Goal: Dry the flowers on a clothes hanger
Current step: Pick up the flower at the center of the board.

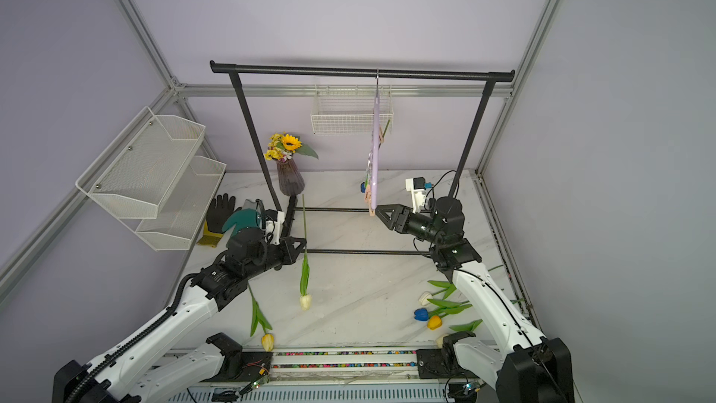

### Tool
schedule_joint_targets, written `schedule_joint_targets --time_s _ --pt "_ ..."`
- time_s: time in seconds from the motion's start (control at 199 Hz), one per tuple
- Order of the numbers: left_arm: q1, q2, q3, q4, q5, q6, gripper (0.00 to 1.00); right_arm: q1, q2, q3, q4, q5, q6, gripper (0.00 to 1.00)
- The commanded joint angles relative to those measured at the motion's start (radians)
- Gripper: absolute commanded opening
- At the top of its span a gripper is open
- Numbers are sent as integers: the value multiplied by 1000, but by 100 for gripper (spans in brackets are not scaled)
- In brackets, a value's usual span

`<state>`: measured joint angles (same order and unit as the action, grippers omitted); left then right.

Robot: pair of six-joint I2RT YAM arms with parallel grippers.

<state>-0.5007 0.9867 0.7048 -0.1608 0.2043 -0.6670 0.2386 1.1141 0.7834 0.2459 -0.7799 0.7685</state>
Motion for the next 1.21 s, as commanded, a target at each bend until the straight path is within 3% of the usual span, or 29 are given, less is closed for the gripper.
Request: schedule_joint_targets --time_s 0.0,0.196,0.352,0.699,1.201 --pt "-6 61 -2 313 166 56 0 21 12 -61 276 -36 51 52" --pt "-7 258 71 563 392 41 0 73 52 -127 474 3 86 52" --pt "-7 364 146 670 468 3 0 105 88 -145 553 10 83 52" --pt "-43 414 199 709 476 35 0 108 165 -130 548 65 24 52" --pt "-81 454 232 663 509 78 0 108 233 -69 636 -18 55 49"
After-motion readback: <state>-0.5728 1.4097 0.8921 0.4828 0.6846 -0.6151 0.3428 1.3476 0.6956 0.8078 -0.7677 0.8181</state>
